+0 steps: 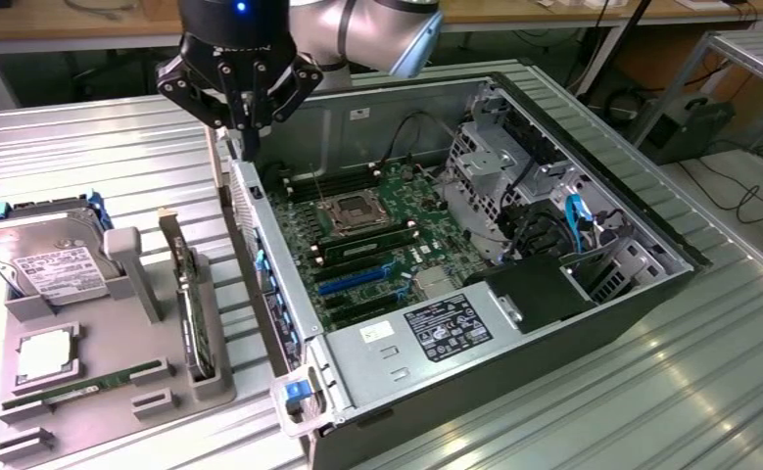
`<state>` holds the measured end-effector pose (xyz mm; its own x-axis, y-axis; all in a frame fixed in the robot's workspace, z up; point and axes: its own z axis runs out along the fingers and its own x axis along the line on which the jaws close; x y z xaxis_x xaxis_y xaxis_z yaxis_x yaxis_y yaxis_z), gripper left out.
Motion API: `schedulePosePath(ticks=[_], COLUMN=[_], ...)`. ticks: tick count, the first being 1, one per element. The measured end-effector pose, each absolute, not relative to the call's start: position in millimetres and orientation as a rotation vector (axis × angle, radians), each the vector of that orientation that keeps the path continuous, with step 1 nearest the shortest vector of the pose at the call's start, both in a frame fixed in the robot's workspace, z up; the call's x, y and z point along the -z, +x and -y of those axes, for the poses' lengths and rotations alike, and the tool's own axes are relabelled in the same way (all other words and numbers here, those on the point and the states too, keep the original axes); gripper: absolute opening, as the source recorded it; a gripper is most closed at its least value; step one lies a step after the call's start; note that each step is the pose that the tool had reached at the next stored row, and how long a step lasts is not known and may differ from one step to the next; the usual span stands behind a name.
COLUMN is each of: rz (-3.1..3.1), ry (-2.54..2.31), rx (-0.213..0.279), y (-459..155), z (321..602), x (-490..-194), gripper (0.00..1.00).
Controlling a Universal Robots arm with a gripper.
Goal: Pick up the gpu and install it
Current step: 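Reach for the gpu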
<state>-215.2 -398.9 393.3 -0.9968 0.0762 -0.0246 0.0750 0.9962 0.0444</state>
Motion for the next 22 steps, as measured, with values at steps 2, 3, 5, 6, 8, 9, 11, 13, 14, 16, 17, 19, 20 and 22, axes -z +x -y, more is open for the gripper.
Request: schedulePosePath(ticks=[2,3,5,6,8,9,11,13,14,16,17,19,20,22], rz=[-3.112,-3.112,-3.112,-3.112,-3.112,-3.112,-3.112,-3.112,-3.112,-3.112,-3.112,-3.112,-3.112,-3.112], ry=[0.118,0.118,0.118,0.118,0.118,0.118,0.118,0.118,0.118,0.118,0.118,0.118,0.118,0.118], rx=[-0.068,-0.068,-0.068,-0.068,-0.068,-0.068,-0.068,-0.068,-0.068,-0.068,-0.068,-0.068,-0.068,-0.068], y=[-217.5,-218.6,-221.0,-222.1,-224.5,-225.8,-228.7,-232.7,-234.1,-236.6,-237.9,-240.5,-242.0,-246.3], z=[398.9,398.9,398.9,398.9,398.9,398.9,398.9,398.9,398.9,399.0,399.0,398.9,398.9,398.9], x=[-393.3,-393.3,-393.3,-393.3,-393.3,-393.3,-393.3,-393.3,-393.3,-393.3,-393.3,-393.3,-393.3,-393.2], gripper=[0.11,0.11,0.11,0.11,0.11,0.11,0.11,0.11,0.11,0.11,0.11,0.11,0.11,0.11])
